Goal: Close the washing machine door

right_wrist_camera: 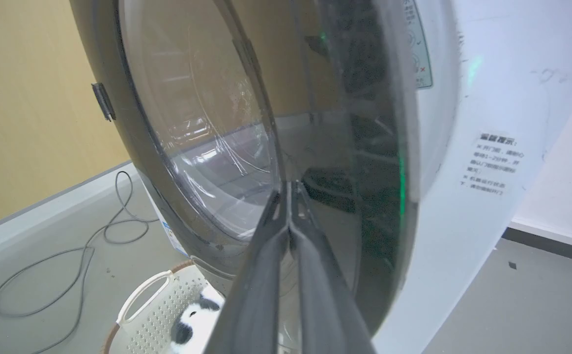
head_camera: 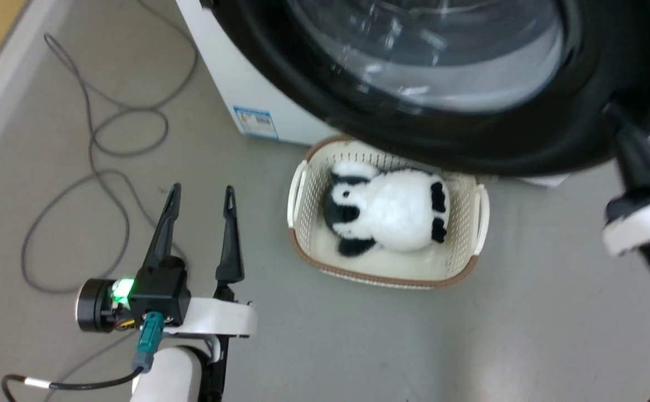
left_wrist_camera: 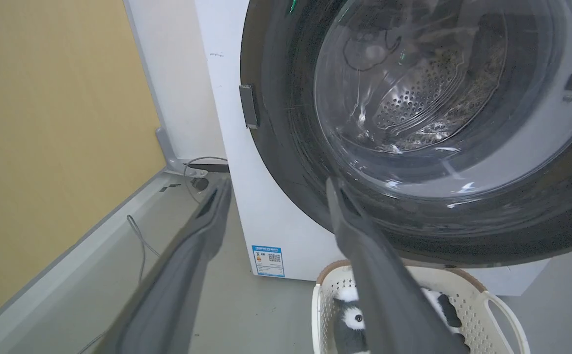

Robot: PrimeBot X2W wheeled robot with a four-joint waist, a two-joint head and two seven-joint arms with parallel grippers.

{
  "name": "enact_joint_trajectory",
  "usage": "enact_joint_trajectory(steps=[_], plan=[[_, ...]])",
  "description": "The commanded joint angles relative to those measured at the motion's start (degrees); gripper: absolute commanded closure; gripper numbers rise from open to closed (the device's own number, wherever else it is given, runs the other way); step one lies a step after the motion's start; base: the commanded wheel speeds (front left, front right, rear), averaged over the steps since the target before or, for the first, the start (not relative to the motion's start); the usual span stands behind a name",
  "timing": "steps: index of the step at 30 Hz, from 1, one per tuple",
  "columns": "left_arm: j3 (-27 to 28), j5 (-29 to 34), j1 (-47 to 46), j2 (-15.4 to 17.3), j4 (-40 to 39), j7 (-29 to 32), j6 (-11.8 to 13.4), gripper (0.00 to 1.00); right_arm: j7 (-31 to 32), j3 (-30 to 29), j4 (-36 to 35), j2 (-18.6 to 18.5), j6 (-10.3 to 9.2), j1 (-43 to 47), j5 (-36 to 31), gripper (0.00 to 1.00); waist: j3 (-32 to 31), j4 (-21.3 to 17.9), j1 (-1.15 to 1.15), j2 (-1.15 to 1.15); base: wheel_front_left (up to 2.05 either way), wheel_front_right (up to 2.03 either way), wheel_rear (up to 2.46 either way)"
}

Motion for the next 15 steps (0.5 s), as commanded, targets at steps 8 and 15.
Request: enact_joint_trajectory(steps=[8, 15], plan=[[-1.1, -0.9, -2.6, -0.1, 0.0, -0.2, 1.1, 0.00, -0.2, -0.3, 9.5, -2.4, -0.09, -11.9, 2.7, 1.00, 4.0, 1.7, -0.01, 0.00, 0.00, 0.00, 0.00], [-1.4, -1.5, -2.6, -0.1, -0.2, -0.2, 2.1, 0.00, -0.2, -1.0, 18.7, -2.1, -0.09, -20.4, 2.2, 1.00, 4.9, 2.4, -0.01, 0.00, 0.00, 0.00, 0.00]])
